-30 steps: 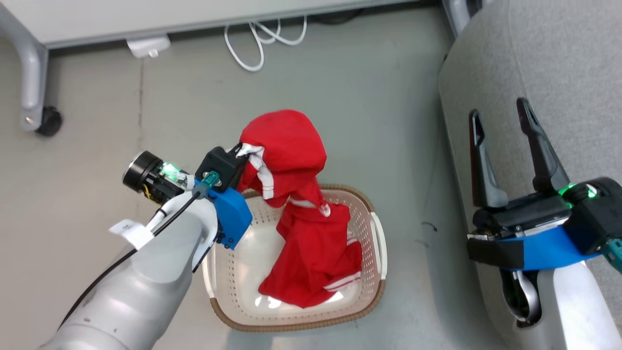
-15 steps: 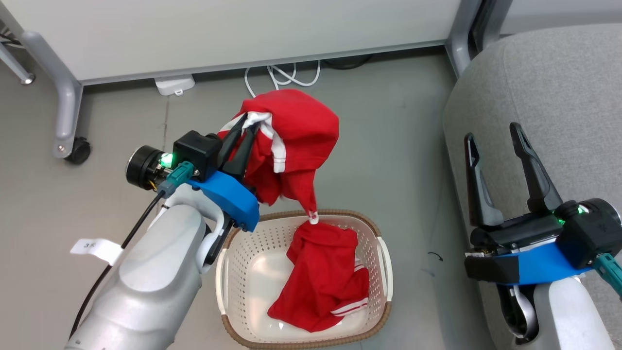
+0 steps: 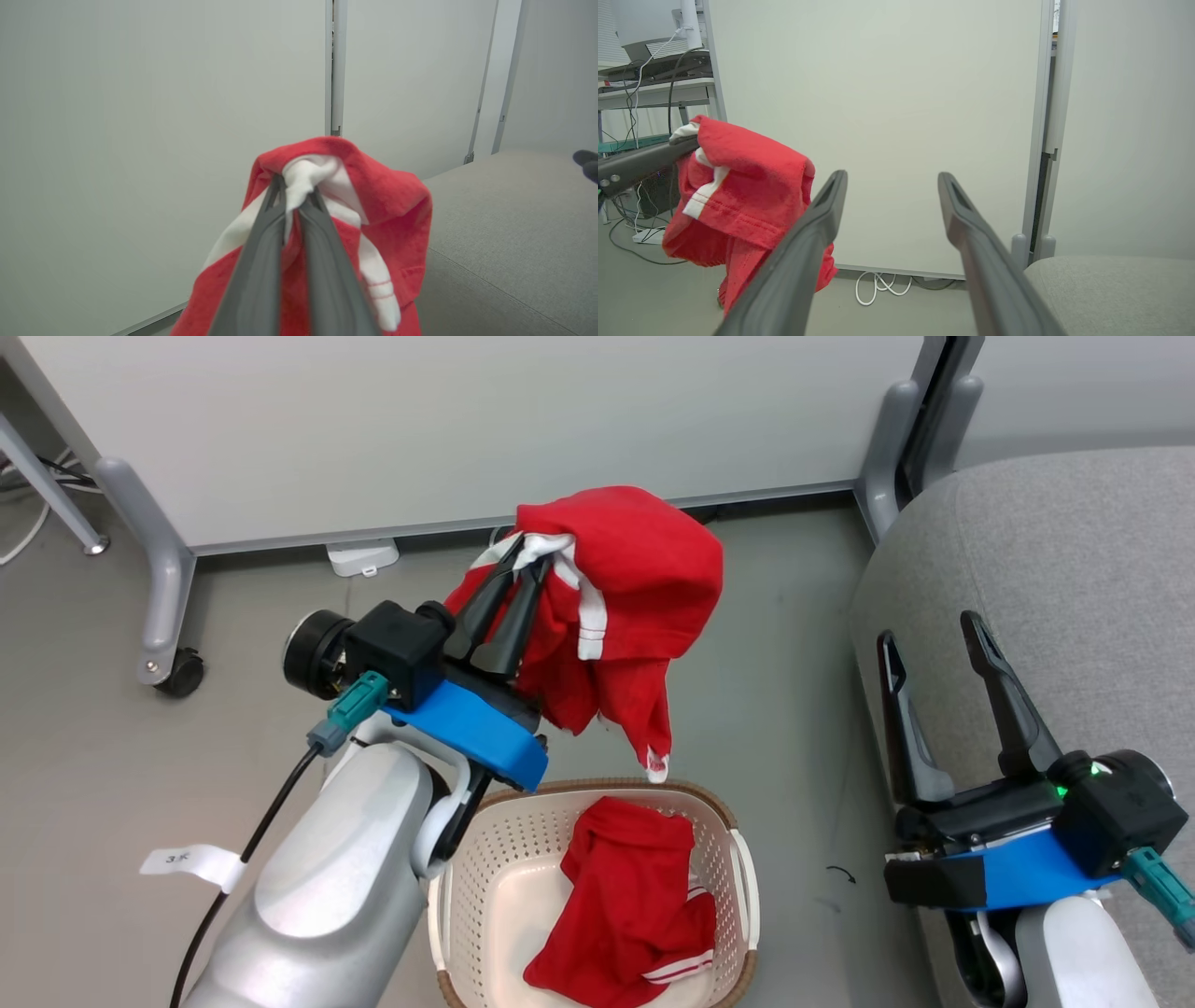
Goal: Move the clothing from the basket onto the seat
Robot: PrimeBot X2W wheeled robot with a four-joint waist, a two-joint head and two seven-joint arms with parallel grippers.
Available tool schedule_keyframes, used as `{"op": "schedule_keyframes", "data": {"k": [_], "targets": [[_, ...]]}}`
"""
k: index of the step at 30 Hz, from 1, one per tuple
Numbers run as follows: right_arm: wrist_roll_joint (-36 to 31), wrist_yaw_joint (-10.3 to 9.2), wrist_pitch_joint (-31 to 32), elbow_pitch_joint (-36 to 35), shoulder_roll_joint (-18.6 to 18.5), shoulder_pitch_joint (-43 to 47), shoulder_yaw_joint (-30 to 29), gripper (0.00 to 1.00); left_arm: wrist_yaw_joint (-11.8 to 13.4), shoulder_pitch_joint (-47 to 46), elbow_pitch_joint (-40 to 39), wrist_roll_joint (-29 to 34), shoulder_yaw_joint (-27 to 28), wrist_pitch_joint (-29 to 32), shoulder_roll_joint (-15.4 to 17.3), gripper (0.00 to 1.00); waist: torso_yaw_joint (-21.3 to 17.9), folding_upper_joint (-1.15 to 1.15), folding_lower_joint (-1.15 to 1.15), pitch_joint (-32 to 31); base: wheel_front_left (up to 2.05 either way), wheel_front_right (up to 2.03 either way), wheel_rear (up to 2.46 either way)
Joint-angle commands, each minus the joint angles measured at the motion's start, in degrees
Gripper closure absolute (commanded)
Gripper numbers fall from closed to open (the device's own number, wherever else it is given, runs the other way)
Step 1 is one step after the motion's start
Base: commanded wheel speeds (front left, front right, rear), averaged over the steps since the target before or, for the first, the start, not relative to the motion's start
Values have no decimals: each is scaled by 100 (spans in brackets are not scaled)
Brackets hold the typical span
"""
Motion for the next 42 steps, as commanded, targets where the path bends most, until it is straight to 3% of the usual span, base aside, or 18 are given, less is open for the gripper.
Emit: {"op": "schedule_keyframes", "data": {"k": [1, 11, 22, 42], "targets": [[22, 3, -2, 11, -21, 104, 4, 0, -11, 67, -47, 25, 28, -29, 0, 100, 13, 0, 0, -25, 0, 0, 0], [115, 3, -2, 34, -20, 201, 126, 0, -9, 171, -388, 77, -124, 8, 4, 100, 56, 0, 0, -122, 0, 0, 0], [166, 3, -1, 420, -122, -101, 1041, 0, 26, 56, -652, 108, -266, 110, -5, 100, 173, 0, 0, -59, 0, 0, 0], [-18, 3, 0, 2249, -280, -1762, 1733, 0, -30, -198, -914, 179, -696, 161, -188, 100, 519, 0, 0, 219, 0, 0, 0]]}}
